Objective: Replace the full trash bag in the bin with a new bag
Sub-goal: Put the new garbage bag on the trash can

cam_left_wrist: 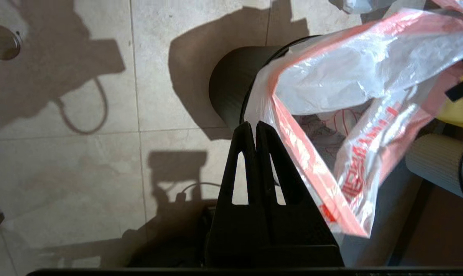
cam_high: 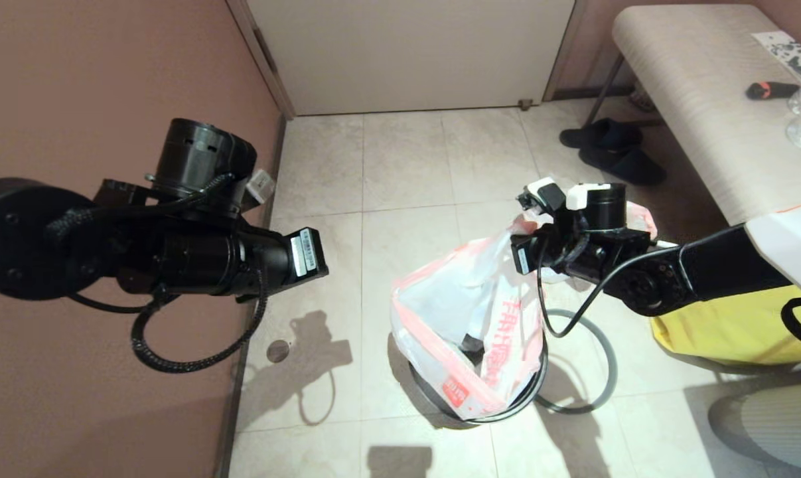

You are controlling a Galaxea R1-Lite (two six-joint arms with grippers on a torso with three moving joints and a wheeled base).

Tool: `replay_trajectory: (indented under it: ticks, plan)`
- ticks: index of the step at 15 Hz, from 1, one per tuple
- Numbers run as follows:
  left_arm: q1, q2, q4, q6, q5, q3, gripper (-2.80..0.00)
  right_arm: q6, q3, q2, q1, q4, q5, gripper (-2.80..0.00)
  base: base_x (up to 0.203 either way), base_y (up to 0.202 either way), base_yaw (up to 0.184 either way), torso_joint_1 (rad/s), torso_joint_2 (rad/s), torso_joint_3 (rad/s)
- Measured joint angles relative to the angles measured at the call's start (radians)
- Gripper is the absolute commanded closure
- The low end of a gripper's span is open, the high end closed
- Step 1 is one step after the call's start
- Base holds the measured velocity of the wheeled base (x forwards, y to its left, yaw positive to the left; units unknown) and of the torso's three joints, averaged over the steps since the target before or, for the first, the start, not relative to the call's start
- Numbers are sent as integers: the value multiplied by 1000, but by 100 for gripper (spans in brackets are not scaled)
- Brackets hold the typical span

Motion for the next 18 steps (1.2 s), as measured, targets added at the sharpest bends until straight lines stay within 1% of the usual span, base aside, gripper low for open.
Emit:
replay_trajectory:
  ticks: [1, 2, 3, 5, 7, 10, 12, 14, 16, 17, 18]
  plan:
    - [-2, 18, -20, 0, 1, -3, 0, -4, 2, -19, 1, 40, -1, -237, 0, 0, 0, 0, 0, 0]
    - [-5, 36, -27, -1, 1, -11, 0, -9, 3, -37, 4, 87, -3, -280, 0, 0, 0, 0, 0, 0]
    - [-6, 55, -29, -3, 3, -23, 0, -9, -8, -56, 4, 136, -10, -280, 0, 0, 0, 0, 0, 0]
    - [-17, 91, -31, -4, 7, -45, 0, -1, -47, -86, 4, 241, -56, -280, 0, 0, 0, 0, 0, 0]
    - [-28, 118, -32, -7, 18, -57, 0, 29, -96, -109, 6, 355, -96, -280, 0, 0, 0, 0, 0, 0]
    - [-40, 145, -32, -10, 42, -70, 0, 86, -159, -140, 11, 499, -102, -280, 0, 0, 0, 0, 0, 0]
    - [-43, 152, -31, -10, 48, -77, 0, 132, -207, -159, 10, 609, -89, -280, 0, 0, 0, 0, 0, 0]
    - [-43, 156, -31, -10, 50, -80, 0, 167, -245, -197, 8, 729, -37, -280, 0, 0, 0, 0, 0, 0]
    - [-43, 160, -30, -12, 50, -82, 0, 174, -287, -222, 4, 859, 38, -280, 0, 0, 0, 0, 0, 0]
    - [-43, 162, -31, -17, 51, -82, 0, 173, -316, -226, -3, 928, 81, -280, 0, 0, 0, 0, 0, 0]
    - [-44, 164, -30, -23, 50, -84, 0, 168, -358, -223, -17, 1010, 147, -280, 0, 0, 0, 0, 0, 0]
